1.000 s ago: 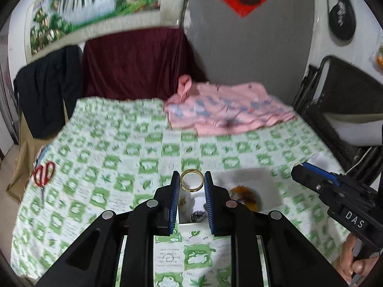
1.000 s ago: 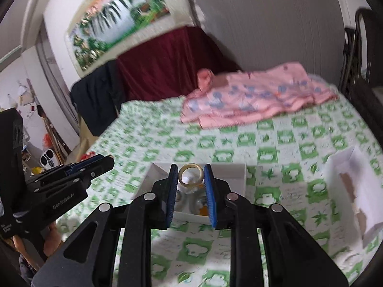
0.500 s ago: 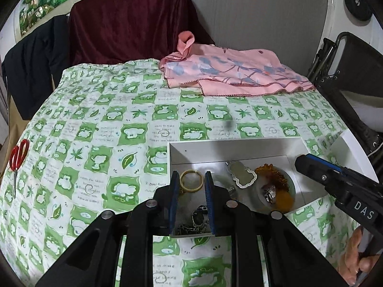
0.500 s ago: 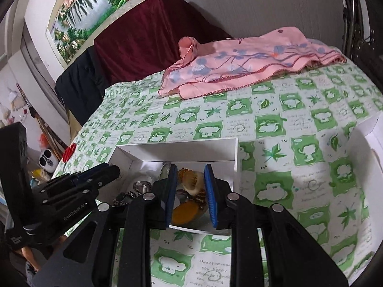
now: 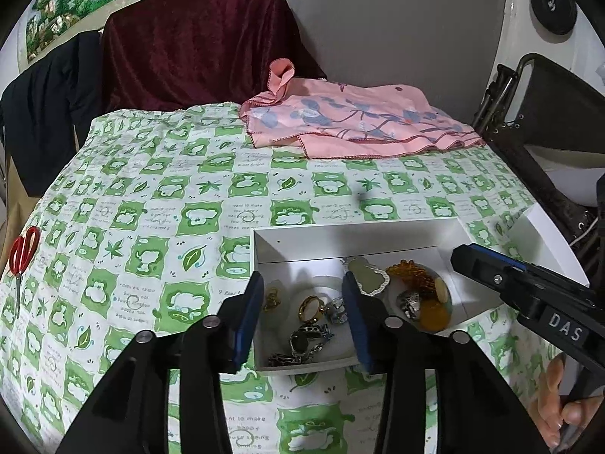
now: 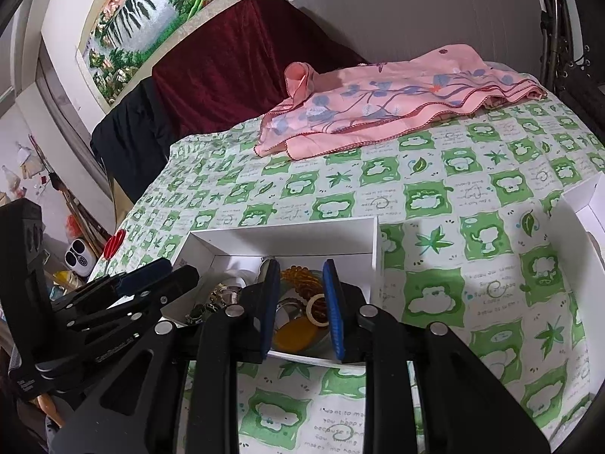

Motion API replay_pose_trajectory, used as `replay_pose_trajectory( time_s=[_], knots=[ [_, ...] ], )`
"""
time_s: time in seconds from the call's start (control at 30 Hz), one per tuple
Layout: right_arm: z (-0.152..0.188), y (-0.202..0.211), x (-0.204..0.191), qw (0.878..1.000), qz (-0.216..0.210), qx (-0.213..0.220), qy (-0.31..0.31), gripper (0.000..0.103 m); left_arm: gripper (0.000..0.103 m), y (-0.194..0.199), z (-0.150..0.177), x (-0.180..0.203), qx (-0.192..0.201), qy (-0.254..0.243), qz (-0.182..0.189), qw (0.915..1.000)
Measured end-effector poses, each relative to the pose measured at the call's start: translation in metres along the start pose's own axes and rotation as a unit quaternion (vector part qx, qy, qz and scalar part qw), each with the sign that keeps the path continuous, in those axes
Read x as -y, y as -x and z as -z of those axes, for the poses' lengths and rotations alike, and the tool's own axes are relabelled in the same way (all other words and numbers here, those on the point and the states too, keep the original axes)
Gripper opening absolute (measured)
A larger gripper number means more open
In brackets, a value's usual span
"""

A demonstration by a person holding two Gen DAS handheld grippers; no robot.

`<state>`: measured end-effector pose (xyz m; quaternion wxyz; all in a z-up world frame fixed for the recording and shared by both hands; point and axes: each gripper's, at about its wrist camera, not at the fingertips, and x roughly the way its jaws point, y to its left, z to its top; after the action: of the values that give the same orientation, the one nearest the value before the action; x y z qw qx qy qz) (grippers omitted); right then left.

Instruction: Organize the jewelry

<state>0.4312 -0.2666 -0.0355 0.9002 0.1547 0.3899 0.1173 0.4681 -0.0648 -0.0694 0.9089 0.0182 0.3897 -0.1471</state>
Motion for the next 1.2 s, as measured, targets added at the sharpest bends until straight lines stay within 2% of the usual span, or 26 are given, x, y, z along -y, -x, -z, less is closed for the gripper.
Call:
replay_pose_trajectory(
  time_s=[0.07,0.27,0.33,0.4,0.53,0.67,0.8,1.03,1.2],
  knots=[
    [0.001,0.001,0.0,1.0,0.005,0.003,-0.001,0.03,0.067,0.006,0.001,0.0,0.015,0.001,-0.019,0.9997],
    [0.002,0.007,-0.001,1.0,0.012,0.01,0.003,0.037,0.081,0.018,0.001,-0.004,0.034,0.006,-0.027,0.999],
    [0.002,0.008,-0.002,1.0,0.018,0.014,0.005,0.049,0.084,0.018,0.001,-0.005,0.033,0.007,-0.036,0.9988],
    [0.003,0.011,-0.003,0.999,0.028,0.019,0.009,0.057,0.09,0.017,0.001,-0.006,0.029,0.008,-0.045,0.9985],
    [0.005,0.013,-0.006,0.998,0.055,0.028,0.016,0.076,0.094,0.013,0.003,-0.009,0.026,0.013,-0.06,0.9978],
    [0.009,0.01,-0.007,0.997,0.071,0.025,0.027,0.078,0.095,0.005,0.005,-0.014,0.007,0.021,-0.069,0.9974],
    [0.014,0.007,-0.005,0.996,0.081,0.019,0.027,0.087,0.095,-0.001,0.008,-0.018,-0.005,0.023,-0.082,0.9964],
    [0.017,0.01,0.001,0.996,0.084,0.01,0.007,0.089,0.095,0.003,0.012,-0.018,0.001,0.022,-0.094,0.9953],
    [0.02,0.019,-0.005,0.996,0.088,0.02,0.015,0.089,0.096,0.016,0.016,-0.009,0.03,0.003,-0.119,0.9924]
  ],
)
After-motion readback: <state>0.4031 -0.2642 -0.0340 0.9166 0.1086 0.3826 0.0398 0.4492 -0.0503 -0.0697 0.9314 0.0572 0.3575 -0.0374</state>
